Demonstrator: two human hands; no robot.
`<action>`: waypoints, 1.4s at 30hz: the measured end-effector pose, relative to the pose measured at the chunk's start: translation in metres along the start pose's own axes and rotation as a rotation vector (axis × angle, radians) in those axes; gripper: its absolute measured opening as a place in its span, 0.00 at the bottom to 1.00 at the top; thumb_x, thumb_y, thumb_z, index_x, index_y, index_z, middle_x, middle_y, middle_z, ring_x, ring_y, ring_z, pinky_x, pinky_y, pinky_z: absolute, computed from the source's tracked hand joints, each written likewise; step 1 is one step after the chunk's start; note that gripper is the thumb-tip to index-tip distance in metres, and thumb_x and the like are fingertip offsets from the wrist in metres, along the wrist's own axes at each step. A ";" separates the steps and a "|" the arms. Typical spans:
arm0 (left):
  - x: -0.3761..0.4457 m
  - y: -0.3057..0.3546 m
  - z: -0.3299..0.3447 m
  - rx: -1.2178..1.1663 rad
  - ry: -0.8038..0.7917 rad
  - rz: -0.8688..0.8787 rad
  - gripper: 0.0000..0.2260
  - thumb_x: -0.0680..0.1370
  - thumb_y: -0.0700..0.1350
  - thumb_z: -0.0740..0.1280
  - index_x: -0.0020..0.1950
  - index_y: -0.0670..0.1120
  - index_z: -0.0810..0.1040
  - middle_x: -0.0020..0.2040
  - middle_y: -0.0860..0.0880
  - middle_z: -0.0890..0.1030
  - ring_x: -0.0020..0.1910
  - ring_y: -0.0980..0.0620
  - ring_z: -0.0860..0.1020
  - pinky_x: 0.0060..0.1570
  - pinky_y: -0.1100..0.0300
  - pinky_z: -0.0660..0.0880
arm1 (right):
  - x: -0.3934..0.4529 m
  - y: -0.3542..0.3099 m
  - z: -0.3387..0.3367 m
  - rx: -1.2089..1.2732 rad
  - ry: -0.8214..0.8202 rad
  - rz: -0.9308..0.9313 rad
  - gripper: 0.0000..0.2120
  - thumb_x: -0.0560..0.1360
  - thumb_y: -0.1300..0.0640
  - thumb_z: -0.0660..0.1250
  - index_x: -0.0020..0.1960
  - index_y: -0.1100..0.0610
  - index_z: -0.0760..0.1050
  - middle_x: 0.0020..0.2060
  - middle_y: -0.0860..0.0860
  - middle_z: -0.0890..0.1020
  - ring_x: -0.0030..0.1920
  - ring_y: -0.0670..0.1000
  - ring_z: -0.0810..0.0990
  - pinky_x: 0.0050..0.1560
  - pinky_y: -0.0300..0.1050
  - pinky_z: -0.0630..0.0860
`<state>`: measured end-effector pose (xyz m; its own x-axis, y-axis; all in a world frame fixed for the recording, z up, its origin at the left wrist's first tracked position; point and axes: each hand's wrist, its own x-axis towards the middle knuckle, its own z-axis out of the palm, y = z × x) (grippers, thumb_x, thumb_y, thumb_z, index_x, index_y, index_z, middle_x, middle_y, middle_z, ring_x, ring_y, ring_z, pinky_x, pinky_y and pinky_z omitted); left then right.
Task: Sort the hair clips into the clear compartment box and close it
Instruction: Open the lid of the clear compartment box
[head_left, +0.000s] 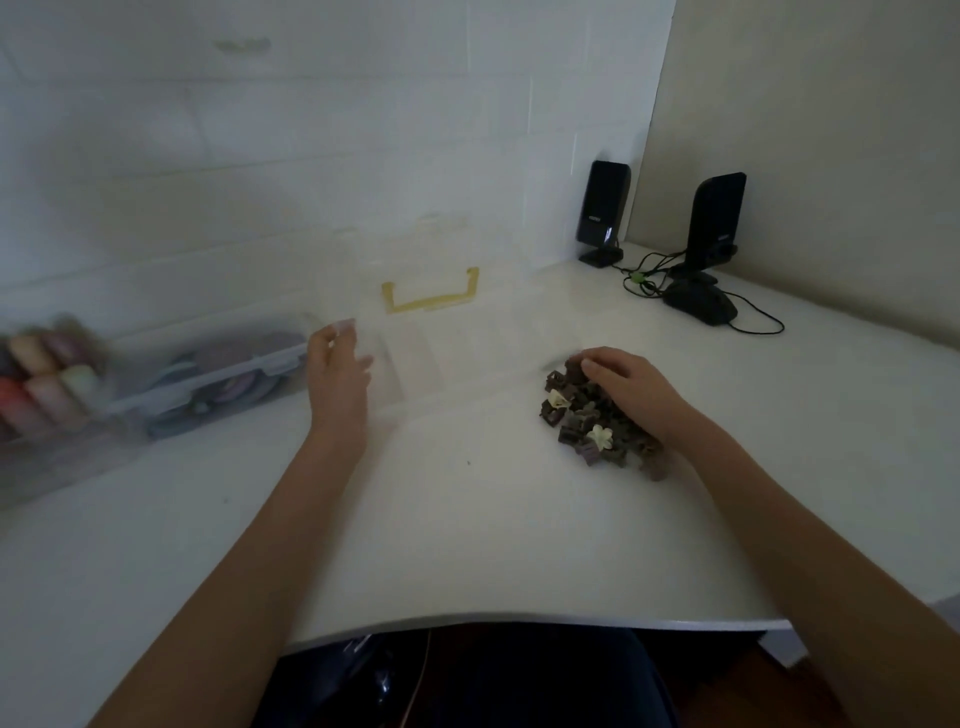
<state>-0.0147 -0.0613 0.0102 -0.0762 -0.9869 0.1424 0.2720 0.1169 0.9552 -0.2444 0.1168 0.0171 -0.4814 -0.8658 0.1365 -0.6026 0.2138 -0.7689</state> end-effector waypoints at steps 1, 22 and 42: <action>-0.001 0.000 0.000 -0.009 0.014 0.000 0.04 0.81 0.46 0.58 0.48 0.52 0.71 0.45 0.55 0.73 0.43 0.53 0.74 0.42 0.63 0.68 | 0.002 0.000 0.000 -0.022 0.000 -0.003 0.12 0.79 0.52 0.59 0.59 0.49 0.77 0.53 0.45 0.79 0.53 0.45 0.75 0.52 0.36 0.67; -0.006 -0.006 0.017 0.098 -0.046 0.203 0.11 0.82 0.46 0.56 0.43 0.55 0.72 0.53 0.45 0.74 0.53 0.50 0.74 0.56 0.50 0.74 | 0.031 -0.051 0.007 -0.541 -0.004 -0.106 0.07 0.69 0.48 0.69 0.46 0.47 0.77 0.44 0.42 0.80 0.44 0.45 0.79 0.45 0.44 0.75; -0.010 -0.011 0.017 0.124 -0.095 0.221 0.10 0.79 0.53 0.53 0.44 0.56 0.72 0.50 0.51 0.75 0.54 0.50 0.75 0.58 0.54 0.73 | 0.023 -0.091 0.106 -0.096 0.094 -0.648 0.05 0.70 0.60 0.72 0.43 0.55 0.76 0.52 0.46 0.83 0.51 0.48 0.74 0.45 0.37 0.70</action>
<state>-0.0328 -0.0507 0.0027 -0.1195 -0.9215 0.3694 0.1731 0.3471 0.9217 -0.1332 0.0300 0.0244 -0.0532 -0.7903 0.6104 -0.8410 -0.2941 -0.4542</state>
